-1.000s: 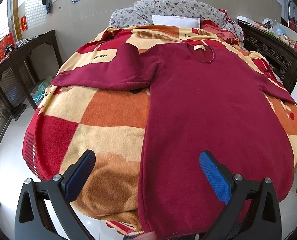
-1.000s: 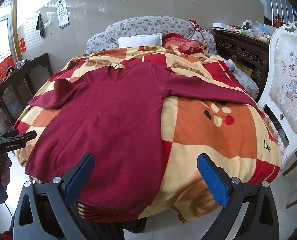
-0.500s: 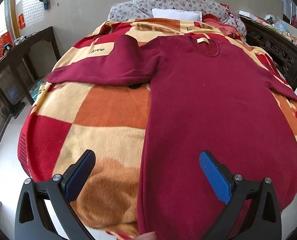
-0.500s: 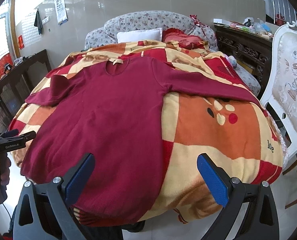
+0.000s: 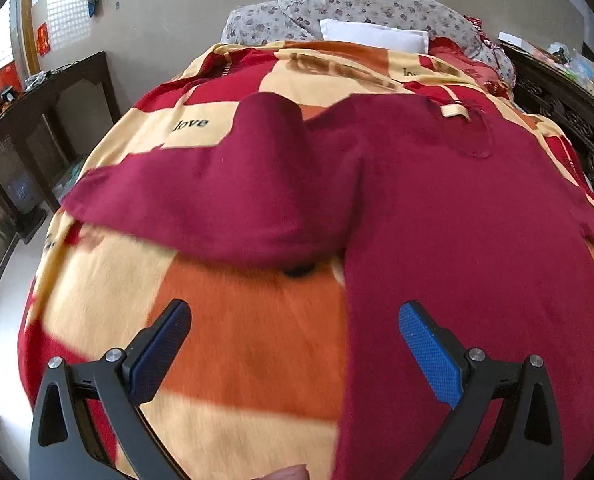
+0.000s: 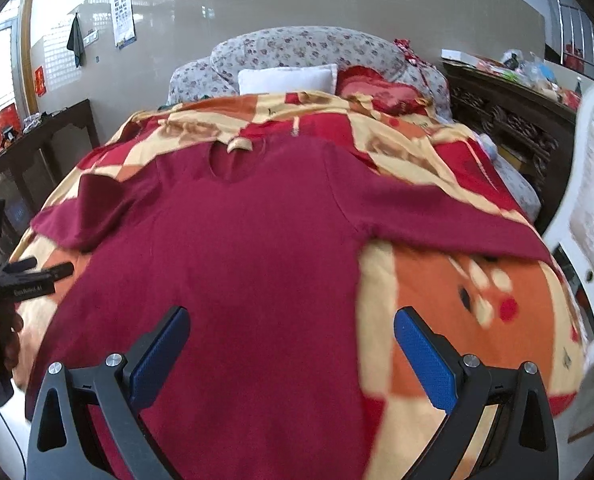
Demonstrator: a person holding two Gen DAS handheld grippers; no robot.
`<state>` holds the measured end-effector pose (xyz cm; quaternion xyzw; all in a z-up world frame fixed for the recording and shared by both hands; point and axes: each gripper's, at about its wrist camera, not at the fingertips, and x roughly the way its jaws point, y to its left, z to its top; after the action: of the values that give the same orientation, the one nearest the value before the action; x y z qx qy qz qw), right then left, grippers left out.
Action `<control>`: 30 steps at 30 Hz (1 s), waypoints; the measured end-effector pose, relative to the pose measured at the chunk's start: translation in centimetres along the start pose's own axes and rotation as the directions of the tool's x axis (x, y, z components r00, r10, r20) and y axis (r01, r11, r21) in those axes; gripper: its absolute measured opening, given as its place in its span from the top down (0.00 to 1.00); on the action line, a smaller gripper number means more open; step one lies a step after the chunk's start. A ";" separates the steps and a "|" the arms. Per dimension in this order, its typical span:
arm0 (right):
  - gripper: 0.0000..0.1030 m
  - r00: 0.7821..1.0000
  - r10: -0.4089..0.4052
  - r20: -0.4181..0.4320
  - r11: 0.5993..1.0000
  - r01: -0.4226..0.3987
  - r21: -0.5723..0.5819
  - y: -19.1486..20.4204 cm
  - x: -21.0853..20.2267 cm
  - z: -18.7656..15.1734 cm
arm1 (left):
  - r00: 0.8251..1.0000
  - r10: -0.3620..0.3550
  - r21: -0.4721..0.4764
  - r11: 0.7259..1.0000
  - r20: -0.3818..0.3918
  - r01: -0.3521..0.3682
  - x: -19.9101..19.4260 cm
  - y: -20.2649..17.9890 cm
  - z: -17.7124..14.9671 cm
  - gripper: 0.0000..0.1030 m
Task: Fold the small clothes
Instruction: 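Lower the left tool toward the shirt sleeve cuff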
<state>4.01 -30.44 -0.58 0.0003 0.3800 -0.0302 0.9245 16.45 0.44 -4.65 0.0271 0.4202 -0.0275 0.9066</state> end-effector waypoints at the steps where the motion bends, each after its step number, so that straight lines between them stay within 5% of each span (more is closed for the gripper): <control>1: 0.00 1.000 0.004 0.003 1.000 -0.004 0.003 0.4 1.1 0.7 | 1.000 0.014 0.005 1.000 0.005 -0.014 0.5 0.2 0.5 0.00; 6: 0.00 0.997 -0.012 -0.078 1.000 0.009 -0.027 2.5 8.6 2.9 | 1.000 -0.027 -0.038 0.999 -0.004 0.027 2.8 2.2 2.3 0.00; 11: 0.00 0.983 0.008 -0.183 1.000 -0.012 -0.020 3.2 14.2 2.4 | 0.996 -0.002 -0.006 1.000 -0.092 0.001 5.6 2.7 1.7 0.00; 30: 0.00 0.990 0.004 -0.144 0.999 -0.009 -0.031 2.6 14.8 2.0 | 0.999 0.010 -0.010 1.000 -0.052 -0.011 6.1 2.6 0.2 0.00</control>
<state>16.09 -28.68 -9.63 -0.0108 0.4459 -0.0211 0.8948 20.73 2.87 -9.08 0.0252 0.4438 -0.0197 0.8956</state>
